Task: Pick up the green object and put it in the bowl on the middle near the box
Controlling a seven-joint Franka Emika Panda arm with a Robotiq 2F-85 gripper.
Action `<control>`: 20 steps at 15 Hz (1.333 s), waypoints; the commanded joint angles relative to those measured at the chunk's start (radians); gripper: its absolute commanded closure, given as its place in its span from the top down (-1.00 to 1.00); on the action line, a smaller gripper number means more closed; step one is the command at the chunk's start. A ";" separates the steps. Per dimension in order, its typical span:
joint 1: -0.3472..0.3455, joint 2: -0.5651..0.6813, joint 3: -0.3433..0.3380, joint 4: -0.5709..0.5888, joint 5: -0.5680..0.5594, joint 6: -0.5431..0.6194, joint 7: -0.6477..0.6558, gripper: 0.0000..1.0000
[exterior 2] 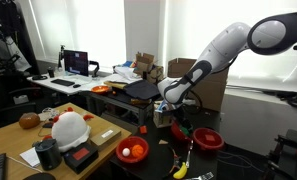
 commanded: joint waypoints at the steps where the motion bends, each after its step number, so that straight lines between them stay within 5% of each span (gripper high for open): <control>1: -0.014 0.007 0.016 0.012 0.023 0.018 -0.032 1.00; 6: -0.019 0.010 0.028 0.013 0.051 0.018 -0.027 0.94; 7: -0.021 0.011 0.032 0.014 0.059 0.016 -0.026 0.46; 9: -0.025 0.012 0.039 0.016 0.077 0.012 -0.022 0.43; 17: -0.033 0.009 0.047 0.028 0.144 0.013 0.000 -0.78; 20: -0.028 -0.001 0.041 0.028 0.160 0.023 0.026 -1.00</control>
